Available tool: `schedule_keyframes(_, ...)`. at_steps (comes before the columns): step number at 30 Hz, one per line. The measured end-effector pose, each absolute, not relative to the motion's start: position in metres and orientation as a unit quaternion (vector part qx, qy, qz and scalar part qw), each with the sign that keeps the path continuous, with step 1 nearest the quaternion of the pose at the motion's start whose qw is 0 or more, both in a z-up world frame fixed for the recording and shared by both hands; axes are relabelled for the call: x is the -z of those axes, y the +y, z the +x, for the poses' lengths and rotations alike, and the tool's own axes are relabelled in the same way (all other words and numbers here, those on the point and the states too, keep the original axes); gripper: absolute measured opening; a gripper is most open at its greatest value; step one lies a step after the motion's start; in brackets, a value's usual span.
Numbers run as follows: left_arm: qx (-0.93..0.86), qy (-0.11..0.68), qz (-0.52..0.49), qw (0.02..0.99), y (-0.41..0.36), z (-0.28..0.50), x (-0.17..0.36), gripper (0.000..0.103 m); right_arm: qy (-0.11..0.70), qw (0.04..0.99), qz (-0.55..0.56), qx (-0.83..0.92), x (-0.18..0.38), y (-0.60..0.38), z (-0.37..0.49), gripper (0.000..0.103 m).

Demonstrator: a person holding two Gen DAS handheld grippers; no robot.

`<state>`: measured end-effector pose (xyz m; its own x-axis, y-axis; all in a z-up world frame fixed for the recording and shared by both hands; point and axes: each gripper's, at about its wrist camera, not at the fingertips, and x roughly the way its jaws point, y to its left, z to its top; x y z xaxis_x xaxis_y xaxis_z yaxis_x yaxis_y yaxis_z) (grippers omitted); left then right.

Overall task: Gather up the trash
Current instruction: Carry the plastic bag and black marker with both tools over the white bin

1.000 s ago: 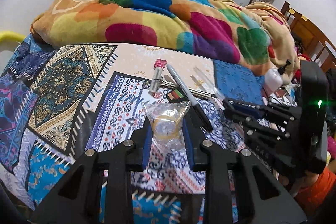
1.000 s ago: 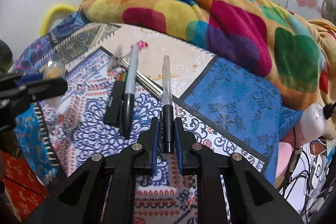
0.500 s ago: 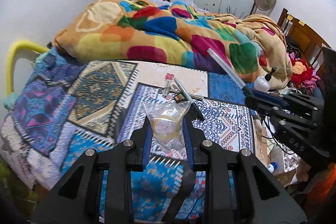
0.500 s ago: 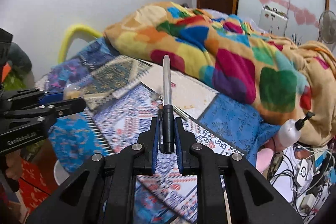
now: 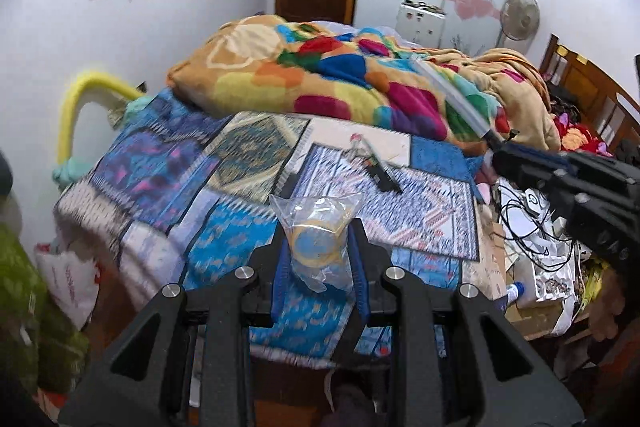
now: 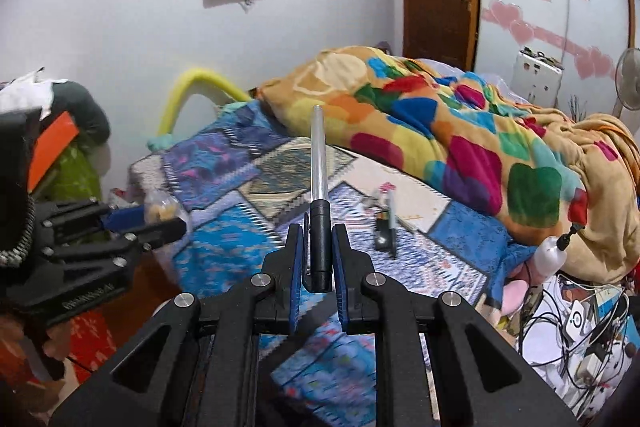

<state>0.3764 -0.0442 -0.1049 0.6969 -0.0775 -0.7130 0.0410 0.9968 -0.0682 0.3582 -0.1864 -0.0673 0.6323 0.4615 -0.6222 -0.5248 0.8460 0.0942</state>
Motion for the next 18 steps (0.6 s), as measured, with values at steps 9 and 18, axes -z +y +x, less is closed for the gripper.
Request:
schedule_keyframes(9,-0.024,0.401,-0.067,0.913,0.018,0.310,0.122,0.028,0.332,0.885,-0.060,-0.322,0.063,-0.141,0.311,0.013)
schedule_keyframes(18,-0.089,0.410,-0.097,0.902,0.090,0.262,0.143,0.028,0.351,0.853,-0.087,-0.375,0.085,-0.071,0.278,0.013)
